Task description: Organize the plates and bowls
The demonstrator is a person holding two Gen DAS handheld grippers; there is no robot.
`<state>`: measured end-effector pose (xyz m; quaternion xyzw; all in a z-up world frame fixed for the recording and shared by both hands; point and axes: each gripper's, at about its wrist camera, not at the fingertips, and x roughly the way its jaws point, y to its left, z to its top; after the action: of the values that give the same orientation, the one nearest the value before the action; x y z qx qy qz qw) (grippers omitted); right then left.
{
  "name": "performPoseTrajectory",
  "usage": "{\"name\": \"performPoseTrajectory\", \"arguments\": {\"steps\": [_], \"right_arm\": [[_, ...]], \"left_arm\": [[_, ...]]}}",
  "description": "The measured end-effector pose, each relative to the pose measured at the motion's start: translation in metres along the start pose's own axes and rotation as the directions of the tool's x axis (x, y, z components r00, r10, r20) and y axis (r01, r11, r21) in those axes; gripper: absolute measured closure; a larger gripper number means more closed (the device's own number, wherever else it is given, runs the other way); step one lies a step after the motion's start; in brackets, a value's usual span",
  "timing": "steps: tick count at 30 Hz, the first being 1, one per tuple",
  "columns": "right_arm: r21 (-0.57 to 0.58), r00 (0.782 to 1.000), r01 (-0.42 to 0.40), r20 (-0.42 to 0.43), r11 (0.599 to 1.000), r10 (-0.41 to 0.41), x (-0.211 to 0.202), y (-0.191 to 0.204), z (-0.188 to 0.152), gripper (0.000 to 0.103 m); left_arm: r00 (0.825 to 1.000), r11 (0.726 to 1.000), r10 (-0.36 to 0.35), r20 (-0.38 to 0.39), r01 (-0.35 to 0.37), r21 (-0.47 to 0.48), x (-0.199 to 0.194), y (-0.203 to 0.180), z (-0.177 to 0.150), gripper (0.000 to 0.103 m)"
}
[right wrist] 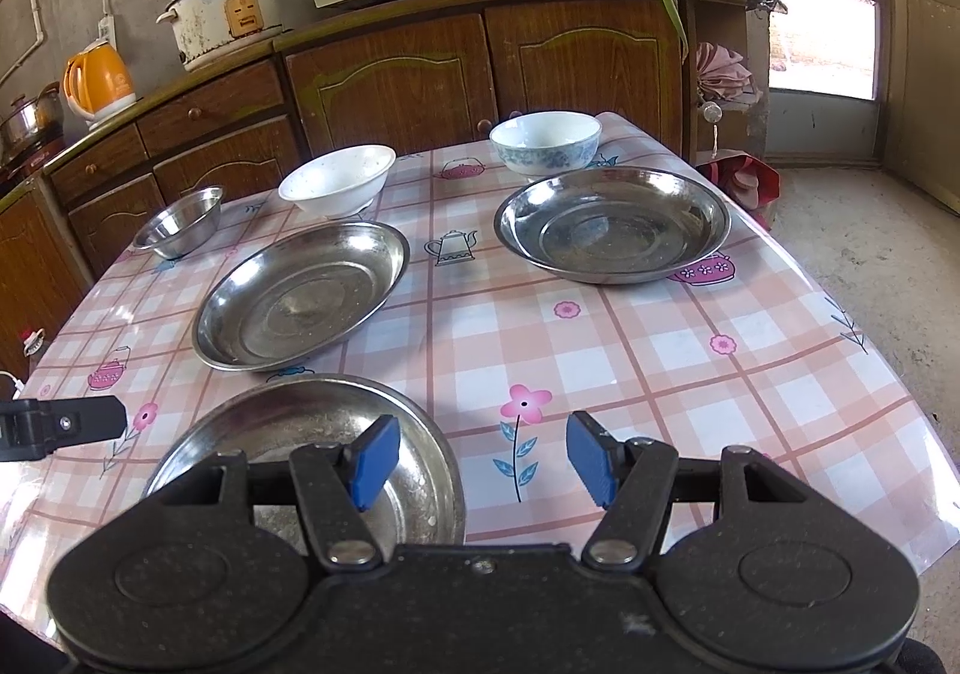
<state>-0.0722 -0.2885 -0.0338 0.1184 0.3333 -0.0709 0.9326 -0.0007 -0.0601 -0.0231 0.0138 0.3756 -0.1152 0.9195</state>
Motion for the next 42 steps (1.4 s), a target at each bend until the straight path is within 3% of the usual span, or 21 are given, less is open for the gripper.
{"name": "performPoseTrajectory", "arguments": {"steps": [12,15,33,42], "right_arm": [[0.010,0.999,0.010,0.040,1.000,-0.010,-0.009,-0.011,0.009,0.029],[0.015,0.999,0.013,0.053,1.000,-0.014,-0.011,-0.016,0.012,0.022],[0.063,0.985,0.082,0.147,0.995,-0.091,-0.024,-0.063,0.043,0.022],[0.045,0.981,0.084,0.172,0.995,-0.091,-0.022,-0.076,0.064,0.022]], "left_arm": [[0.999,0.999,-0.027,0.026,0.026,0.041,-0.003,-0.019,0.016,0.000],[0.999,0.998,-0.033,0.036,0.031,0.056,-0.005,-0.026,0.021,0.000],[0.994,0.992,-0.057,0.090,0.047,0.118,-0.005,-0.056,0.056,0.000],[0.994,0.990,-0.058,0.095,0.045,0.135,0.000,-0.073,0.069,0.000]]}}
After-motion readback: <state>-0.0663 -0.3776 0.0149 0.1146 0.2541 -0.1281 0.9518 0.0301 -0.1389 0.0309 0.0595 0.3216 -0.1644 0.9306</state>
